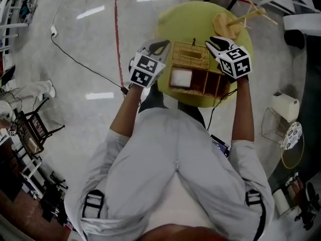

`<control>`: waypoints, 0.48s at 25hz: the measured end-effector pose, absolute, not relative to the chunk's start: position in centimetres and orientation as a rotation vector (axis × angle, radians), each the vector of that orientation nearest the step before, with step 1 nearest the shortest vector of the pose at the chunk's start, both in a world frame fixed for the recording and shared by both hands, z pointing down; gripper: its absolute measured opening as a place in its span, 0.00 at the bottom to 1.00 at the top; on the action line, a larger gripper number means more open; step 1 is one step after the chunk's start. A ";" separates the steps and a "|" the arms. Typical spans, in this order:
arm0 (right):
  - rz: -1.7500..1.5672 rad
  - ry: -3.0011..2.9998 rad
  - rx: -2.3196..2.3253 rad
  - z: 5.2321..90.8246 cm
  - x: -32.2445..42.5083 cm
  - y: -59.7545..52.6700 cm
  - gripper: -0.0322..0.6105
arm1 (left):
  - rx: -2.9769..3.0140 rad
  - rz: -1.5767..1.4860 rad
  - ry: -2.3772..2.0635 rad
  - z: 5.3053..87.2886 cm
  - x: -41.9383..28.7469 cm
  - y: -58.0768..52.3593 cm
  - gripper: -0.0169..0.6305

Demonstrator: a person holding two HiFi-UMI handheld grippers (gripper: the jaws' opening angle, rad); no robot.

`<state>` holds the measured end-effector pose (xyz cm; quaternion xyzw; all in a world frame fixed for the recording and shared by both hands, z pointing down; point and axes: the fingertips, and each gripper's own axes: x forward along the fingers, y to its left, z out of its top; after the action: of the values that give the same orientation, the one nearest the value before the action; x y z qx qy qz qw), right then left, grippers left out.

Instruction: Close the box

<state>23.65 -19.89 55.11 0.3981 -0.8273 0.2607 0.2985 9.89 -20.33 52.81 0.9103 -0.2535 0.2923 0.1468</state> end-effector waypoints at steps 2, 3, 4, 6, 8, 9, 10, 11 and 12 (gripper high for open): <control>0.712 -2.197 1.017 56.6 23.0 -20.7 0.24 | 2.600 0.849 -0.756 53.3 9.6 -20.5 0.07; 0.721 -2.194 0.997 57.3 22.6 -21.0 0.25 | 2.592 0.853 -0.763 53.5 9.4 -20.6 0.07; 0.733 -2.189 0.976 58.0 22.3 -21.3 0.25 | 2.586 0.857 -0.766 53.7 9.3 -20.6 0.07; 0.765 -2.174 0.936 59.6 21.8 -21.7 0.26 | 2.571 0.864 -0.768 54.1 9.1 -20.7 0.07; 0.808 -2.152 0.907 61.3 21.6 -22.1 0.26 | 2.550 0.859 -0.768 54.5 8.9 -20.9 0.07; 0.831 -2.140 0.896 62.2 21.6 -22.3 0.26 | 2.538 0.851 -0.768 54.8 8.8 -21.1 0.07; 0.855 -2.128 0.888 63.0 21.5 -22.5 0.27 | 2.528 0.843 -0.767 55.0 8.7 -21.3 0.07; 0.879 -2.118 0.881 63.7 21.5 -22.7 0.28 | 2.520 0.841 -0.764 55.3 8.7 -21.5 0.07; 0.902 -2.110 0.874 64.4 21.3 -22.9 0.28 | 2.513 0.844 -0.759 55.6 8.6 -21.7 0.07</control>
<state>21.34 -22.88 64.43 0.3353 -0.8093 0.3459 0.3361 8.64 -21.72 55.65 0.8946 -0.2703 0.3003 0.1908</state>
